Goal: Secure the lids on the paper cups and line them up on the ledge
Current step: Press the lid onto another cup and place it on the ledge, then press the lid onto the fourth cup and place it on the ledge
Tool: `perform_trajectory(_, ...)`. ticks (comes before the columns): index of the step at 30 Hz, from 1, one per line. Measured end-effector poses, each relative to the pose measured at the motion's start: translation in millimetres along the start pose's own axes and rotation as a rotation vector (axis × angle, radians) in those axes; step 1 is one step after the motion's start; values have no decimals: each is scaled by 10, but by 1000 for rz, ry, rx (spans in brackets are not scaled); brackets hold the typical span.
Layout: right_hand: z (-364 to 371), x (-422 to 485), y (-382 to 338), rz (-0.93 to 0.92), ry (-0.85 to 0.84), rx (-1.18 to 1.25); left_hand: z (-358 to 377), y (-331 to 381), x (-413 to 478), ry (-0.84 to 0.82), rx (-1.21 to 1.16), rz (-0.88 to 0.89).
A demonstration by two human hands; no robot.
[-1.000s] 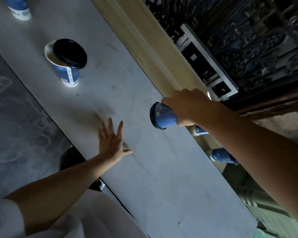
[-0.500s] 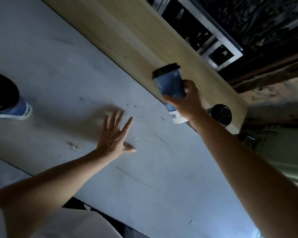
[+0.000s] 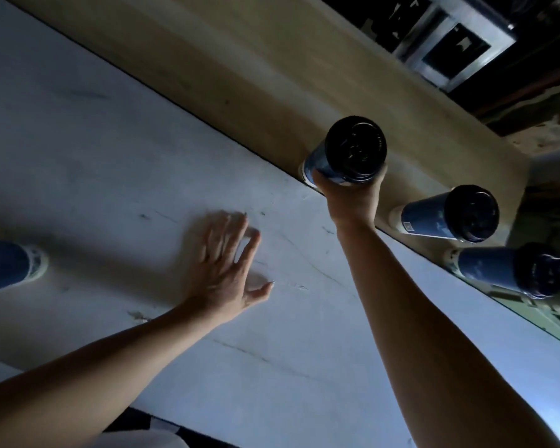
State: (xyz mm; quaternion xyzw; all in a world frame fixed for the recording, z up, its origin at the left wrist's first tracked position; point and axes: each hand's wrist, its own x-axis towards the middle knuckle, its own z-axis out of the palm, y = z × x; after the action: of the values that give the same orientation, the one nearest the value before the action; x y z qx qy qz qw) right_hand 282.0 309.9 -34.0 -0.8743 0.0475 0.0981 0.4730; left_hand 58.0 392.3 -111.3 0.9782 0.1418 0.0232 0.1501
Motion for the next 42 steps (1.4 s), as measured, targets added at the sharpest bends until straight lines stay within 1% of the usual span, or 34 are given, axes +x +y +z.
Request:
perform_trajectory(4,-4,-42,19,17,-2,53,-6,1,-1,-18,20,-7)
perform_trajectory(6,-19,-66,37,7,-16,40,-4,6,4,-27,27,-15)
perform_trajectory(10,-103,-150,113,42,-129,36,20,-6,10,-48,7,-22)
perform_trajectory(13,-210,-266,158,91,-192,-82,24,-14,14,-93,-18,-24)
perform_trajectory(17,-321,-508,261,168,-333,-257,16,-53,16,-150,-14,3)
perform_trajectory(21,-446,-968,419,102,-473,-499,-126,-15,-79,-223,36,-27)
perform_trajectory(23,-503,-1290,544,52,-539,-585,-194,33,-222,-249,49,-37)
perform_trajectory(26,-576,-1855,766,-25,-636,-689,-297,74,-555,-338,57,-38)
perform_trajectory(29,-625,-2375,868,-58,-716,-747,-475,100,-971,-450,81,-46)
perform_trajectory(32,-575,-2745,830,-77,-832,-767,-590,36,-1469,-505,148,-17)
perform_trajectory(36,-371,-3074,706,-116,-969,-850,-714,-257,-1923,-504,180,2)
perform_trajectory(38,-219,-3156,608,-106,-943,-891,-809,-478,-1961,-478,181,1)
perform_trajectory(40,-16,-3215,491,-79,-846,-904,-898,-801,-1923,-502,174,39)
perform_trajectory(42,230,-3306,390,-40,-718,-920,-981,-1155,-1864,-508,154,129)
